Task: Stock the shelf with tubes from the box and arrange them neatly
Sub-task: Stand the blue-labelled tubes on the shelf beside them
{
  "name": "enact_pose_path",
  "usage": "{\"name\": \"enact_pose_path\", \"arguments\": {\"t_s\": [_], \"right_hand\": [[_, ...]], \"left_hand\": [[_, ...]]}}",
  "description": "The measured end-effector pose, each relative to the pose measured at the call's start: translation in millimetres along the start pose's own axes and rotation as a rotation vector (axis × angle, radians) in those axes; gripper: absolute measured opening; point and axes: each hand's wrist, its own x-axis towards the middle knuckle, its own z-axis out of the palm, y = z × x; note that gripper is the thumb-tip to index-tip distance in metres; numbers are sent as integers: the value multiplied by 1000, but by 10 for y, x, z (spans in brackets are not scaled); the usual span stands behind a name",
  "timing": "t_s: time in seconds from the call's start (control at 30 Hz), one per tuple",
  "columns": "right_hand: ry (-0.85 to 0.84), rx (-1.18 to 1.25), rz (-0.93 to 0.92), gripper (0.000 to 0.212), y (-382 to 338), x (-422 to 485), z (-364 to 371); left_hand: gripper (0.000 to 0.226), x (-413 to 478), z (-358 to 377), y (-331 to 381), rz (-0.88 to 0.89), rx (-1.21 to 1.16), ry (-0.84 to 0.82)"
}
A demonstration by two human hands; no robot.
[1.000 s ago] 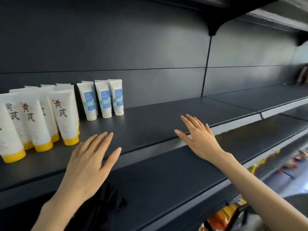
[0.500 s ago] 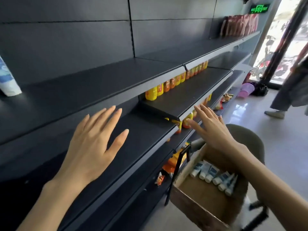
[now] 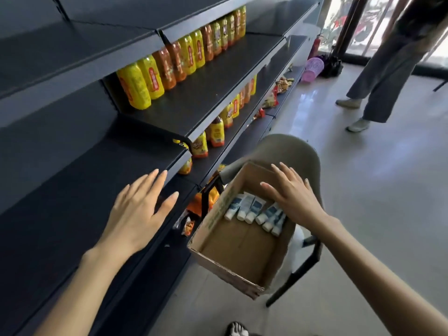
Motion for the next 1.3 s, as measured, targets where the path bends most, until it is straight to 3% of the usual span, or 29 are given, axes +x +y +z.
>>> {"name": "enact_pose_path", "arguments": {"t_s": [0.33,0.67,0.93,1.3], "right_hand": [[-78,-3,202,68,504,72,530],[-152,-18,388,68,487,275,1234],[-214,52,484,67,381,564,1825],[-316,281,588,63,572,1165,2886]], "left_hand": [[73,674,483,108,20,28,-171],[64,1327,1103,-78,185,3,-338],[68,1707,1634,-122,307,-37,-419],[66,2043,2384,-167,310,-59,-553]]}}
